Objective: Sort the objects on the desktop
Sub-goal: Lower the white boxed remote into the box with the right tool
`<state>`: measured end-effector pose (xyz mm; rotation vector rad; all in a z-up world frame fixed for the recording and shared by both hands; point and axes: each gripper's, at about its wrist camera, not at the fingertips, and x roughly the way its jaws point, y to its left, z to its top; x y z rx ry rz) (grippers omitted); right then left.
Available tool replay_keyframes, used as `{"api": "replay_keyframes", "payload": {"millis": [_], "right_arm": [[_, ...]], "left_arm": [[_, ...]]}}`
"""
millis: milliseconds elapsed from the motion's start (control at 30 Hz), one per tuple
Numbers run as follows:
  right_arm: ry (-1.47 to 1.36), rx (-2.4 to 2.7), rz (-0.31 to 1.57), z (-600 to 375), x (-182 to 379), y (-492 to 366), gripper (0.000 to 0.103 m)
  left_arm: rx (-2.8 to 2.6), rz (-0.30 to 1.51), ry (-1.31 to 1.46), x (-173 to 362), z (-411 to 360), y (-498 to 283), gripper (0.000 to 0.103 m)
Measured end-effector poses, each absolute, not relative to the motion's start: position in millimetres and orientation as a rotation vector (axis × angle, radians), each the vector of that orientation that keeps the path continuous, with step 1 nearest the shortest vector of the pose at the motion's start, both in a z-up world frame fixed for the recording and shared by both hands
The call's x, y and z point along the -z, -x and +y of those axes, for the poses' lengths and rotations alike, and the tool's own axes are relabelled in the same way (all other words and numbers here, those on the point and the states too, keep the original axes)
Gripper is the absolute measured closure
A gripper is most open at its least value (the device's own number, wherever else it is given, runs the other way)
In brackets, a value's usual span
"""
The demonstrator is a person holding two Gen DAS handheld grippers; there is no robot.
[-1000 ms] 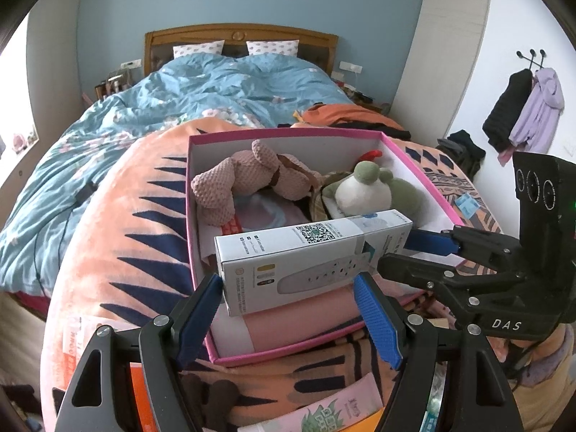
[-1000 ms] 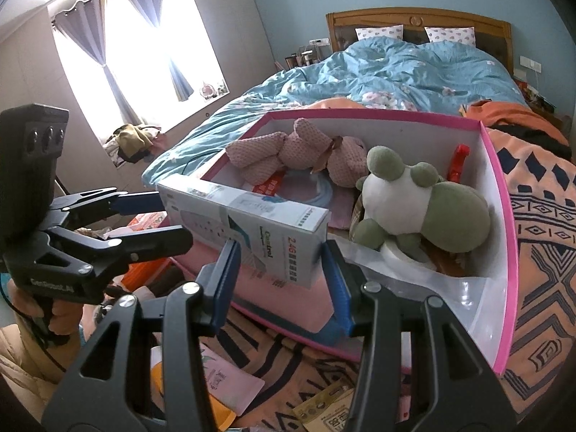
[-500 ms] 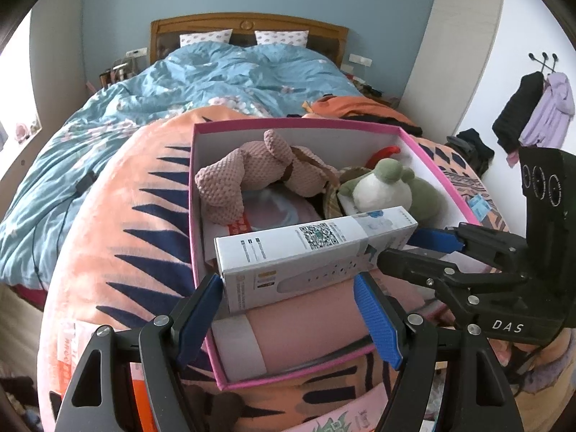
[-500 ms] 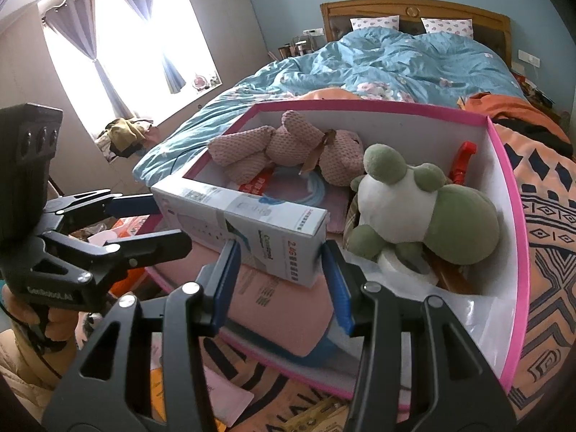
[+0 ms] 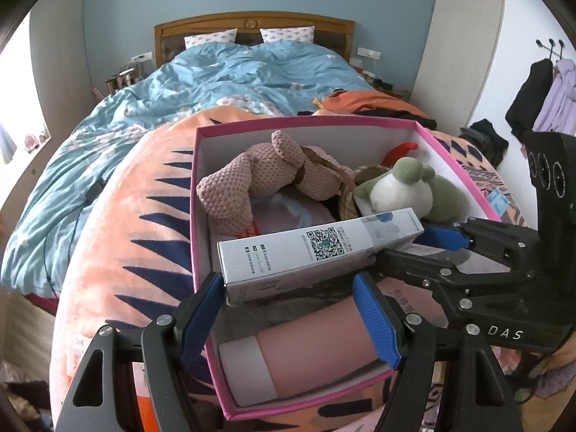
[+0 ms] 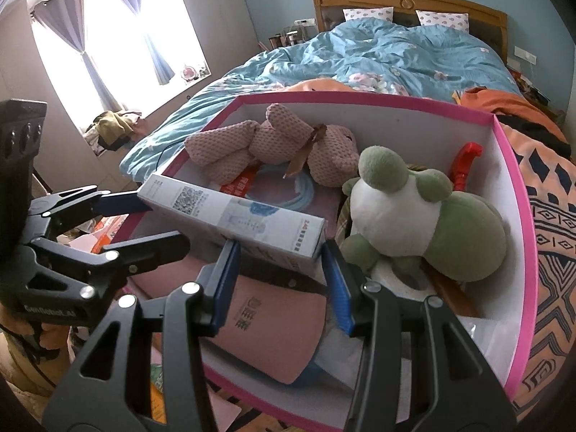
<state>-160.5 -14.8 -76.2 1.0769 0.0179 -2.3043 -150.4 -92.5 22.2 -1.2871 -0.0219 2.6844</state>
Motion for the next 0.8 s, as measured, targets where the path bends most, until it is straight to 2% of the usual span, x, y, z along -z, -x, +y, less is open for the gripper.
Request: {"api": "replay_keyframes", "payload": {"millis": [400,800], "right_arm": [[-1.103,2.259,-0.026,-9.7,72.0,164.5,0.053],[-1.087,2.28,-0.014,-15.2,74.2,166.7,0.053]], "left_arm": [[-2.643,-0.043,1.338,-26.9,-96.9,155.8,0.029],[-2.704,-0.031,1.256,-30.3,-98.5,148.4,0.029]]}}
